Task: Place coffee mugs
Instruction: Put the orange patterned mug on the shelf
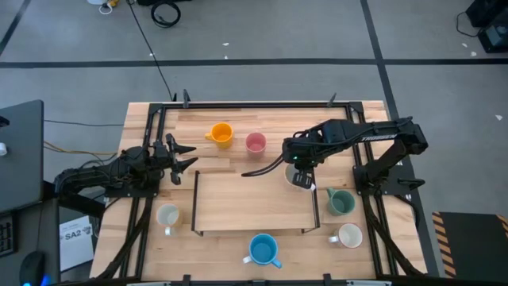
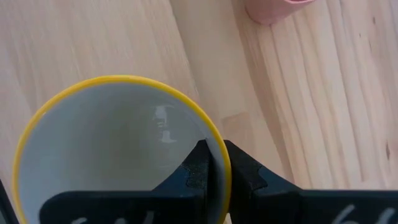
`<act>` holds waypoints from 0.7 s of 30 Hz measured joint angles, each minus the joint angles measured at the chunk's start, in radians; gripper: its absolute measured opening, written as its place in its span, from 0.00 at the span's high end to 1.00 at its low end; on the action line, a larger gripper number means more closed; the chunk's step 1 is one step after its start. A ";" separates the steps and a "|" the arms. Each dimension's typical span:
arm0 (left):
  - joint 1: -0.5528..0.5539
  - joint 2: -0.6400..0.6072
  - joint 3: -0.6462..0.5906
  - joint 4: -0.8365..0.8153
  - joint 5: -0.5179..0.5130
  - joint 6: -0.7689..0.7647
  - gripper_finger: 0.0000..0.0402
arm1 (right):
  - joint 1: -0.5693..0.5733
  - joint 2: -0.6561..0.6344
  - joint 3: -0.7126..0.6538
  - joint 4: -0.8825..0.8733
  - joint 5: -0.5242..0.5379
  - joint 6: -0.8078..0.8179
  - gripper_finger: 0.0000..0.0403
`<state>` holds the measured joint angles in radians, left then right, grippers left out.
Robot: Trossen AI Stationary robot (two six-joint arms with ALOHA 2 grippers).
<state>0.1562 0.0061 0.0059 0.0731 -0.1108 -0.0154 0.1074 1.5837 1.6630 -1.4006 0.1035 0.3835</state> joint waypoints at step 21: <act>0.000 0.000 0.000 -0.001 0.000 0.000 0.53 | -0.006 0.001 -0.001 -0.002 -0.001 -0.021 0.76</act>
<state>0.1558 0.0060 0.0063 0.0719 -0.1108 -0.0154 0.1017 1.5848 1.6623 -1.4027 0.1024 0.3626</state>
